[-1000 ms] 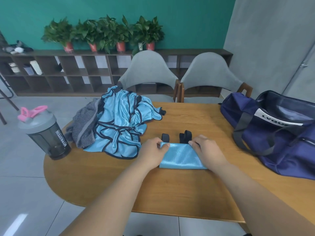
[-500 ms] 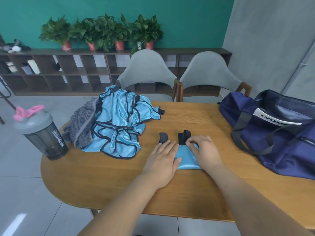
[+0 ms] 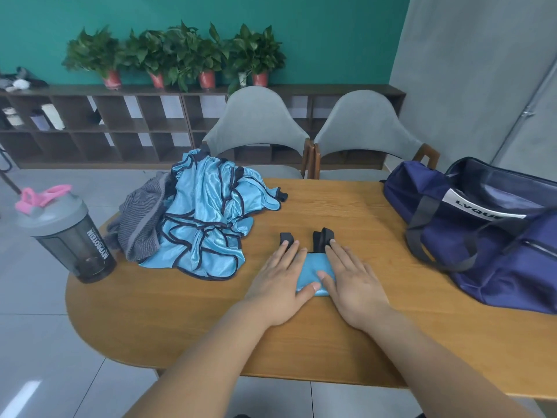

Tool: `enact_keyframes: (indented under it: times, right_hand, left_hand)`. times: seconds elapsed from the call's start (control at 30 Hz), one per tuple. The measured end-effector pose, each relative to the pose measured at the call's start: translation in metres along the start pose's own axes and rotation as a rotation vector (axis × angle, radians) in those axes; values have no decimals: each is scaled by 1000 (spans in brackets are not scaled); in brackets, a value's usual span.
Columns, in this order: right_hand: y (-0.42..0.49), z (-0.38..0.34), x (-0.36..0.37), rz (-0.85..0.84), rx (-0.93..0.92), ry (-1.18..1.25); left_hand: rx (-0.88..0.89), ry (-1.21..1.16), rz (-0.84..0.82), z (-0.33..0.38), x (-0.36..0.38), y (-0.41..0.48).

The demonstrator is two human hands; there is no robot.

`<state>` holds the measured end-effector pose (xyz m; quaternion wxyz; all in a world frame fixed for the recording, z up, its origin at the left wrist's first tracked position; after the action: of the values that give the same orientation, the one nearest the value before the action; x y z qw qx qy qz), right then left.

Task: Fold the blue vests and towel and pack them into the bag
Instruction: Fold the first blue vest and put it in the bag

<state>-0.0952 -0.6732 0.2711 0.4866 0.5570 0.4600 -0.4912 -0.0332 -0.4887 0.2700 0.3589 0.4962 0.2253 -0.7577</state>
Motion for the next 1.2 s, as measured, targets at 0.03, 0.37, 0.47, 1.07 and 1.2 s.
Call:
enact_keyframes:
  times: [0.03,0.37,0.47,1.07,1.2]
  right_hand:
    - [-1,2,2,-40,6,10]
    - [11,0,-3,-205,48,21]
    - [9,0,-7,-206,45,46]
    - [74,3,-36,-80,-215,-260]
    - [88,14,-22,-33,-48,-79]
  left_hand:
    - [5,0,-19,-1,-1,1]
    - [-2,7,-39,-2,-4,7]
    - [-7,-5,77,-4,-5,1]
    - [-233,-106,453,-17,-14,3]
    - [-390,-124,508,-18,-19,23]
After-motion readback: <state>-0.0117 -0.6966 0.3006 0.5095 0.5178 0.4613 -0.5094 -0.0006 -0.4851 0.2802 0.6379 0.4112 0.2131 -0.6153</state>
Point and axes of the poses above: each hand's wrist, its own y-axis towards the middle knuckle, its own x-axis out of the palm, z = x × y, the point moved 2 cm from there along y, towards the middle knuckle, and after that the axes turned 10 degrees about -y, right-handed, at the moved point
